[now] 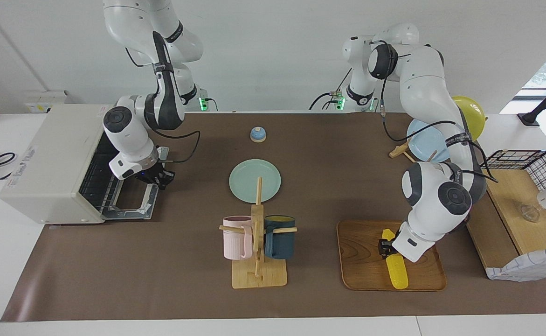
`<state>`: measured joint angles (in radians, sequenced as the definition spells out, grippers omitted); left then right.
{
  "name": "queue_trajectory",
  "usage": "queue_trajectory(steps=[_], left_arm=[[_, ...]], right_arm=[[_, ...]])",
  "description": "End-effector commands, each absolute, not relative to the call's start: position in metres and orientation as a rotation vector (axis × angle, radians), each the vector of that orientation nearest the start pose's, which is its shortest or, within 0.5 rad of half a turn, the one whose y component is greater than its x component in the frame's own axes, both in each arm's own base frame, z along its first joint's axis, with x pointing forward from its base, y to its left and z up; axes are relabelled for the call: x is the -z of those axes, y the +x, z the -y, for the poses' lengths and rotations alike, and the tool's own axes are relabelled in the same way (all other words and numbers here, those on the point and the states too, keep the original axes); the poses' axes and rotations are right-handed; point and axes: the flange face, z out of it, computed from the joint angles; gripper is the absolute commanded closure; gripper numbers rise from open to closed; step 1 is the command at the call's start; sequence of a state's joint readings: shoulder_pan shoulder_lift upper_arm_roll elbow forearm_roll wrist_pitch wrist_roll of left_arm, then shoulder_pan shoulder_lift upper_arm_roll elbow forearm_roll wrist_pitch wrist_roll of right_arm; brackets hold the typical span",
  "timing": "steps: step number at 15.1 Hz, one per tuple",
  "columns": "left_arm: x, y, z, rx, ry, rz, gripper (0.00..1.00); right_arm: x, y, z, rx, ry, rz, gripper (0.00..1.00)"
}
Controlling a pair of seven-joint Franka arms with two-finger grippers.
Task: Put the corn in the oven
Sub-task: 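Carry the corn toward the green plate while the right gripper reaches the oven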
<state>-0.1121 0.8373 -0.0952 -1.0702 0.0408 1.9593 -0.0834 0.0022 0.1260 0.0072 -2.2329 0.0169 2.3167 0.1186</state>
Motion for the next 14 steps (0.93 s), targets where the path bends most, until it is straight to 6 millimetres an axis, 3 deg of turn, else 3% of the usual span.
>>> queue_trajectory(steps=[1,4,6,8,10,12,14], left_arm=[[-0.395,0.722,0.135,0.018,-3.187,-0.079,1.00],[-0.448,0.668,0.150,-0.018,-3.239,0.026,1.00],[-0.472,0.622,0.186,-0.038,-3.244,0.098,1.00],[-0.475,0.578,0.236,-0.064,-3.230,0.110,1.00],[-0.474,0.542,0.298,-0.075,-3.227,0.115,1.00],[-0.466,0.504,0.344,-0.047,-3.236,0.102,1.00],[-0.449,0.468,0.382,0.023,-3.268,0.103,1.00]], right_arm=[[-0.312,0.533,0.011,-0.028,-3.143,-0.265,1.00],[-0.310,0.532,-0.031,0.014,-3.137,-0.269,1.00],[-0.315,0.536,-0.057,0.038,-3.133,-0.271,1.00],[-0.324,0.544,-0.069,0.066,-3.130,-0.257,1.00],[-0.330,0.550,-0.070,0.071,-3.129,-0.257,1.00],[-0.333,0.553,-0.070,0.064,-3.131,-0.255,1.00],[-0.342,0.557,-0.069,0.039,-3.134,-0.262,0.85]])
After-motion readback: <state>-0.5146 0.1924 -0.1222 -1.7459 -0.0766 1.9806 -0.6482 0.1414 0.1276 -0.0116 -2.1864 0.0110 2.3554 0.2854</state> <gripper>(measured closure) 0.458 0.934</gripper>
